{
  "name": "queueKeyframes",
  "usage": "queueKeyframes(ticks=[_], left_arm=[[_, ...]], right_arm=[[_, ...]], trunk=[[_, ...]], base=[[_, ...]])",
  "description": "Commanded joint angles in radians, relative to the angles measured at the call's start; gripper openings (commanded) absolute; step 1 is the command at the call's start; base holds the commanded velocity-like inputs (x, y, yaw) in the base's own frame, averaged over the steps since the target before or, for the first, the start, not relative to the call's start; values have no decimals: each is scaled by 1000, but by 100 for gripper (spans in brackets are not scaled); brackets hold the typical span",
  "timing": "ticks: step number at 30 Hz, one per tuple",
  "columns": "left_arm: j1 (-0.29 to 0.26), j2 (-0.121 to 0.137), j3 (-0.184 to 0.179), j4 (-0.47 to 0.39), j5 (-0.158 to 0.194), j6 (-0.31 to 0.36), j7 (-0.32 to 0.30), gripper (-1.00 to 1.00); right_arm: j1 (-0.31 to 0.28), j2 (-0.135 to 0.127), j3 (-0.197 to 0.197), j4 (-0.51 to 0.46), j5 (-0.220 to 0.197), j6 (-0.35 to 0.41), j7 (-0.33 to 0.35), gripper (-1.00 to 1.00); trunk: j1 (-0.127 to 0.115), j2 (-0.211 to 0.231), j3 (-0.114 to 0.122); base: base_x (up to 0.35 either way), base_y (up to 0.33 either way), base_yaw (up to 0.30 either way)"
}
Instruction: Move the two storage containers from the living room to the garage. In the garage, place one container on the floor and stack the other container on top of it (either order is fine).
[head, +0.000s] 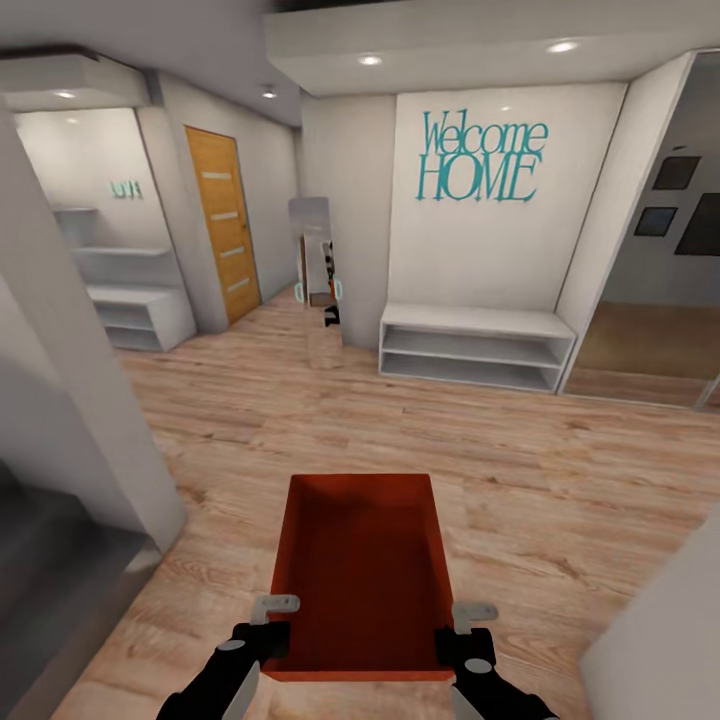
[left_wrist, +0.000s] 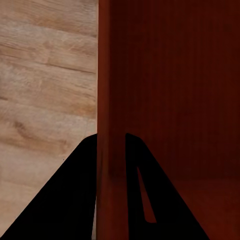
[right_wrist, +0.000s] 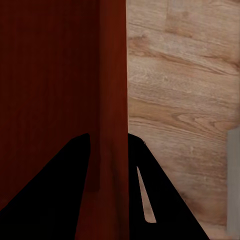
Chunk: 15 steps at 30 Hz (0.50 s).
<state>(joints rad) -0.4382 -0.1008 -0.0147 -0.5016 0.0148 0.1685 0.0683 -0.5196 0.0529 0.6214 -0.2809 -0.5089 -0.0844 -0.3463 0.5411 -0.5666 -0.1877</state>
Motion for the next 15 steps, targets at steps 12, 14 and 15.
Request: queueKeyframes(ticks=[12, 14, 15], left_arm=[[0, 1, -5, -5, -15, -16, 11, -100], [0, 1, -5, -5, -15, -15, 11, -100], [0, 1, -5, -5, -15, -15, 11, -100]], right_arm=[[-2, -2, -10, 29, -29, -11, -15, -100], [-2, -3, -11, 29, -29, -11, -15, -100], [-1, -3, -11, 29, -29, -11, -15, -100]], trunk=[[1, -1, -2], [1, -1, -2], [1, -1, -2]], base=[[323, 0, 0], [323, 0, 0], [323, 0, 0]])
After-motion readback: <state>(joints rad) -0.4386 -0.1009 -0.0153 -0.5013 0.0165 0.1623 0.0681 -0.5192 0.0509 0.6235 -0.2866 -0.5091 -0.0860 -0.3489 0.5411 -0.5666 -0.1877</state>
